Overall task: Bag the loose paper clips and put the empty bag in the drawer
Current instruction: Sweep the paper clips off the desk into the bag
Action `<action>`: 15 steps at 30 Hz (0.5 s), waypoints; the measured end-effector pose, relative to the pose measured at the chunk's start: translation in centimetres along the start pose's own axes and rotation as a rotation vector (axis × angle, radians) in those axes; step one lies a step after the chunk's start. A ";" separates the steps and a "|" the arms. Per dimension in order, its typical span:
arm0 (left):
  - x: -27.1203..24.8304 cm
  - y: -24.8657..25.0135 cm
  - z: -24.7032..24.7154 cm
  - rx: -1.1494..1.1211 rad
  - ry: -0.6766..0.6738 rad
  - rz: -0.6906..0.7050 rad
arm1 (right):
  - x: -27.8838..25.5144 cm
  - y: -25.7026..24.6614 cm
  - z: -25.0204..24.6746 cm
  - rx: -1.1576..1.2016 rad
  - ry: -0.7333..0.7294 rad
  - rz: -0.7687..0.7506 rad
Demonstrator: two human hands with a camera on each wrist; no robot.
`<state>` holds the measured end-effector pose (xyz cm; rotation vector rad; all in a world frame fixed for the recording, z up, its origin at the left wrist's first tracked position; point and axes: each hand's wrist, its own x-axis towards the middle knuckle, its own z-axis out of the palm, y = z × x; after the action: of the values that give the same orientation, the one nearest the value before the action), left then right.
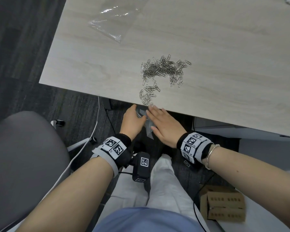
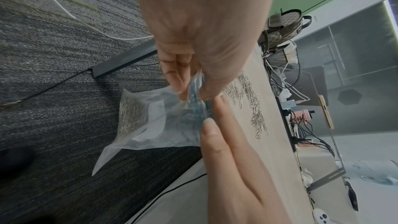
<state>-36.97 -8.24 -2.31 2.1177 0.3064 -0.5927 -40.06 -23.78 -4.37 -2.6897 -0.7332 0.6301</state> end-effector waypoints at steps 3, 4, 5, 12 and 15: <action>-0.1 0.1 0.0 -0.007 0.001 0.005 | -0.1 -0.1 -0.5 0.074 0.023 -0.054; -0.1 0.0 -0.1 -0.001 -0.005 0.005 | 0.1 0.0 -0.9 0.085 0.055 -0.051; -0.1 0.0 -0.1 0.014 -0.008 0.002 | 0.5 0.2 -1.3 0.096 0.091 -0.027; 0.2 -0.5 -0.4 0.052 -0.010 -0.028 | 4.7 1.4 -3.8 0.060 0.140 0.109; 0.3 -0.4 -0.4 0.058 -0.013 -0.019 | 5.1 0.8 -3.4 -0.058 0.057 0.056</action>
<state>-36.78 -7.67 -2.49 2.1672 0.3057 -0.6335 -34.13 -22.23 -3.40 -2.7773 -0.6731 0.5505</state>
